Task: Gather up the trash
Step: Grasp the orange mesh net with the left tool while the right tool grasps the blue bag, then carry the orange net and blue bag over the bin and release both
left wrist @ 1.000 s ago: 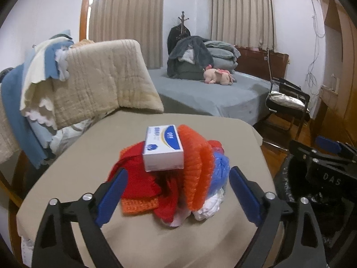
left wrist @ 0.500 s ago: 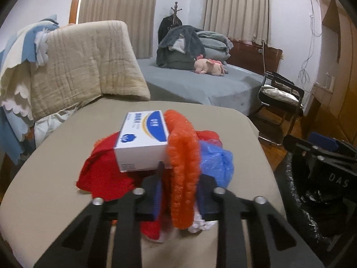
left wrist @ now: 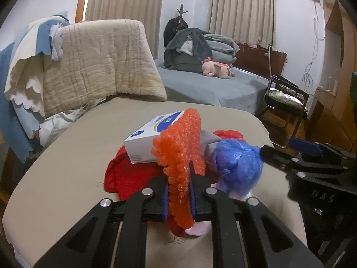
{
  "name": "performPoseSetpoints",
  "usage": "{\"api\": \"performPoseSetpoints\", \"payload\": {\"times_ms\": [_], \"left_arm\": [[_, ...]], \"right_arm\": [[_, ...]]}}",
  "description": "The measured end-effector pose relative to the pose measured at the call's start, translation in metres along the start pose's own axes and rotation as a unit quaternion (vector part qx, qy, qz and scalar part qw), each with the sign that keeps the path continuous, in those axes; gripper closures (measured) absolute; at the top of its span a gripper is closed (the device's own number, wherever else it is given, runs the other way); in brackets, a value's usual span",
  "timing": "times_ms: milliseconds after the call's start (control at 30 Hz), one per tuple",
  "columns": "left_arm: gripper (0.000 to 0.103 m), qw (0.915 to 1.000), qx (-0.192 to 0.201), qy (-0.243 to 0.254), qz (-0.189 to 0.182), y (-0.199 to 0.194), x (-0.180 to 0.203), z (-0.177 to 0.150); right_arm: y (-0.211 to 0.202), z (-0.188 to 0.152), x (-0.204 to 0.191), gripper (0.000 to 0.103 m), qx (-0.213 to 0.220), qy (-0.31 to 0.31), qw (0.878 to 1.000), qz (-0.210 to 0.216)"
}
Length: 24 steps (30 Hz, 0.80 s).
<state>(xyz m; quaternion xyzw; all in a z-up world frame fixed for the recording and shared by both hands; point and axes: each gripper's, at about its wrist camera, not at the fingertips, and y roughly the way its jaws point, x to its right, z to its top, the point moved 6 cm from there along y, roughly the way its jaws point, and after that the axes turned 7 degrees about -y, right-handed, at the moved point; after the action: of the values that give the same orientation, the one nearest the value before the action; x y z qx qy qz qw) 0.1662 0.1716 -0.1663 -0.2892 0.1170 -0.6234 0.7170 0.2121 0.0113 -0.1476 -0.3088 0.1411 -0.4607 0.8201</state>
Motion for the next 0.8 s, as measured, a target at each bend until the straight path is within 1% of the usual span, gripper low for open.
{"api": "performPoseSetpoints", "payload": {"times_ms": [200, 233, 267, 300, 333, 367, 400, 433, 467, 567, 667, 800], "left_arm": [[0.089, 1.0000, -0.002, -0.005, -0.004, 0.001, -0.005, -0.002], [0.089, 1.0000, -0.002, -0.006, -0.006, 0.001, -0.006, -0.001], [0.089, 1.0000, -0.003, -0.006, -0.007, 0.001, -0.006, -0.002], [0.089, 1.0000, -0.004, -0.006, -0.007, 0.001, -0.006, -0.001], [0.089, 0.9999, -0.004, -0.006, -0.008, 0.002, -0.007, -0.001], [0.089, 0.9999, -0.004, -0.006, -0.008, 0.001, -0.006, -0.002], [0.089, 0.9999, -0.004, -0.007, -0.010, 0.001, -0.006, -0.001], [0.089, 0.9999, -0.004, -0.007, -0.012, 0.000, -0.006, 0.000], [0.089, 0.9999, -0.004, -0.007, -0.013, 0.000, -0.006, 0.000], [0.089, 0.9998, 0.003, -0.007, -0.018, -0.004, -0.002, 0.004], [0.089, 0.9994, 0.019, -0.007, -0.029, -0.013, 0.005, 0.013], [0.089, 0.9986, 0.034, -0.001, -0.041, -0.025, 0.017, 0.024]], "right_arm": [[0.021, -0.005, -0.014, 0.026, -0.026, 0.002, 0.999, 0.020], [0.026, -0.006, -0.016, 0.032, -0.032, 0.003, 0.999, 0.026], [0.030, -0.008, -0.018, 0.040, -0.040, 0.005, 0.999, 0.034], [0.034, -0.010, -0.018, 0.044, -0.048, 0.008, 0.998, 0.044], [0.037, -0.013, -0.019, 0.058, -0.055, 0.013, 0.997, 0.060], [0.039, -0.014, -0.021, 0.064, -0.061, 0.017, 0.995, 0.077], [0.039, -0.014, -0.021, 0.066, -0.061, 0.020, 0.994, 0.084], [0.037, -0.013, -0.022, 0.071, -0.056, 0.018, 0.995, 0.086], [0.033, -0.011, -0.023, 0.073, -0.049, 0.014, 0.994, 0.092], [0.020, -0.002, -0.025, 0.074, -0.025, 0.010, 0.995, 0.100], [0.003, 0.009, -0.022, 0.074, -0.002, 0.014, 0.994, 0.108], [-0.023, 0.020, -0.007, 0.074, 0.025, 0.024, 0.994, 0.102]]}}
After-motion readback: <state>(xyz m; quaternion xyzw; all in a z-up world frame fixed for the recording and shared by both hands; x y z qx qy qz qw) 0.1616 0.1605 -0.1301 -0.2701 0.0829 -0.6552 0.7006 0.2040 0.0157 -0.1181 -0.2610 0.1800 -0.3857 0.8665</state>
